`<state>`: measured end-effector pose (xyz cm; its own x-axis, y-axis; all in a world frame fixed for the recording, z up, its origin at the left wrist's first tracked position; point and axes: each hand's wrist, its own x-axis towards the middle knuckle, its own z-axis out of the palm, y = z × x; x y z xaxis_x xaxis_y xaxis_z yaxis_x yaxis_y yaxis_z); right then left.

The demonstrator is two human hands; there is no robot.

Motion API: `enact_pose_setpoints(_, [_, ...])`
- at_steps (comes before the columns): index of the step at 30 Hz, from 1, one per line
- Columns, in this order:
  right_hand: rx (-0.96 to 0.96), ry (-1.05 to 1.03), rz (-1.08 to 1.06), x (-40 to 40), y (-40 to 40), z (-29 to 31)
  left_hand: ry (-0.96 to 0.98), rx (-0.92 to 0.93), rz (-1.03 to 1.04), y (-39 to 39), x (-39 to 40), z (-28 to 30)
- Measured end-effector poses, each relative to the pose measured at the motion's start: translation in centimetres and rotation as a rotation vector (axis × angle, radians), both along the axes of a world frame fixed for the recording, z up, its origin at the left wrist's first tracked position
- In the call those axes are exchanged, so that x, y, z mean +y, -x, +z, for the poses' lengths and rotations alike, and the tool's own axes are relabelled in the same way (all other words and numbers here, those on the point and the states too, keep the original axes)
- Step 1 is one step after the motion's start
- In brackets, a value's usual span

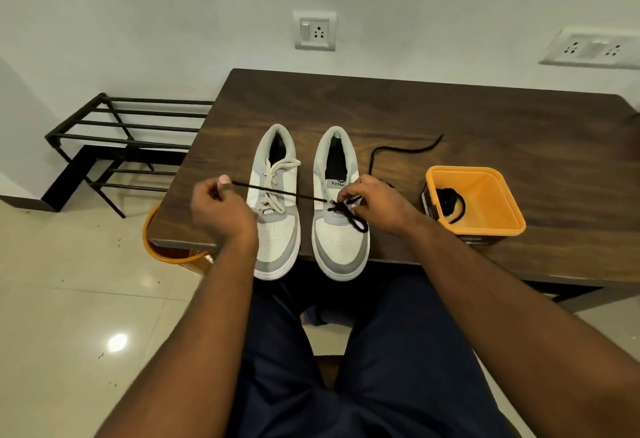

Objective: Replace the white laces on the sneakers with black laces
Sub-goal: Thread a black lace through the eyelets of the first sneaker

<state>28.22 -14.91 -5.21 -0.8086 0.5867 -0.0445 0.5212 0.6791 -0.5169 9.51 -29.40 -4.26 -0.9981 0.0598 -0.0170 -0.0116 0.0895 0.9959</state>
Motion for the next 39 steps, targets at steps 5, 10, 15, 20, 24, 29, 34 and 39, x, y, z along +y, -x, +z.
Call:
enact_pose_setpoints(5, [0.066,-0.039,-0.002,-0.4,-0.3,-0.7,0.644,0.741,-0.461,-3.3,0.3,0.8])
enact_pose_setpoints(10, [0.065,-0.073,-0.018,-0.5,-0.1,-0.6,0.743,0.325,-0.991,-5.5,3.7,-0.6])
enact_pose_setpoints(15, [0.010,-0.082,0.000,-0.1,0.0,-0.3,0.395,0.169,-0.707,-4.1,2.8,-1.3])
enact_pose_setpoints(20, [0.053,-0.032,0.016,0.2,0.0,-0.6,0.356,0.272,-0.210,0.0,0.6,0.5])
enact_pose_setpoints(24, [-0.014,-0.067,0.053,0.4,0.2,-0.4,0.362,0.451,-0.643,-3.2,1.8,0.2])
enact_pose_setpoints(29, [-0.025,-0.083,0.043,0.1,-0.2,-0.6,0.563,0.218,-0.847,-5.7,3.4,-1.7])
enact_pose_setpoints(34, [0.206,0.123,-0.121,-0.5,-1.1,-1.9,0.458,0.229,-0.735,-4.5,2.8,-1.3])
enact_pose_setpoints(39, [0.296,0.054,-0.185,-0.4,-1.3,-2.5,0.497,0.292,-0.810,-3.7,2.1,-1.1])
